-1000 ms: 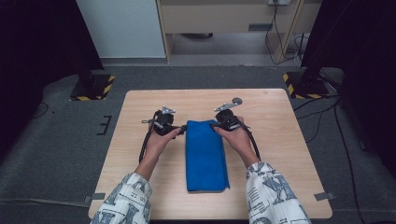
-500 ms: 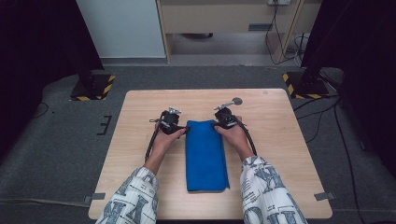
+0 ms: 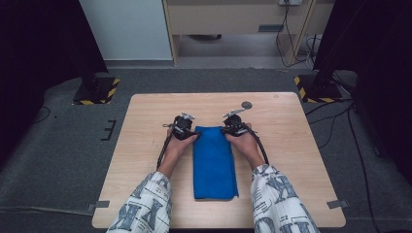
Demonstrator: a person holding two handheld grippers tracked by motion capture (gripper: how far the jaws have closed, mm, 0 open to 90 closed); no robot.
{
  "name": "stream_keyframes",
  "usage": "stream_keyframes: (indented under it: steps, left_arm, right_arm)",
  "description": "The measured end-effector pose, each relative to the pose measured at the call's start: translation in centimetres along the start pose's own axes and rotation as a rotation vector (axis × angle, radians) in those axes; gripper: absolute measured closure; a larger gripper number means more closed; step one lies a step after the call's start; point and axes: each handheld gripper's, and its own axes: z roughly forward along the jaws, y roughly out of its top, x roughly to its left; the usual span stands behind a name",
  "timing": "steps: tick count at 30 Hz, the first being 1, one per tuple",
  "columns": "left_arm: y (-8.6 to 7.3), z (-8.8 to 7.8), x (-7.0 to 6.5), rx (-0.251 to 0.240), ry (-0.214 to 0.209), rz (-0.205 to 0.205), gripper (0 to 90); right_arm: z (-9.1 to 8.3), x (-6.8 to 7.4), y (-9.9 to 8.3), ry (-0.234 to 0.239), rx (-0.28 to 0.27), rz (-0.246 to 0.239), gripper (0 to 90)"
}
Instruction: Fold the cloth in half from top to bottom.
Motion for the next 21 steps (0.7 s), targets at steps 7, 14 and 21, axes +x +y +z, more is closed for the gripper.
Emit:
stream_keyframes:
  steps: [7,14,21]
  left_arm:
    - [0.3,0.1,-0.9,0.007,-0.045,0.017,70.6]
    - [0.9,-1.1,-1.3,-0.037,-0.065,0.01,83.2]
    - [1.7,-2.7,-1.9,-0.072,-0.061,0.018,85.0]
  right_arm:
    - [-0.7,0.0,-0.6,0.018,-0.02,0.02,85.5]
    - [-2.1,-0.2,-0.4,0.017,-0.066,0.026,86.0]
    - [-3.9,-0.1,0.2,0.013,-0.109,0.023,86.0]
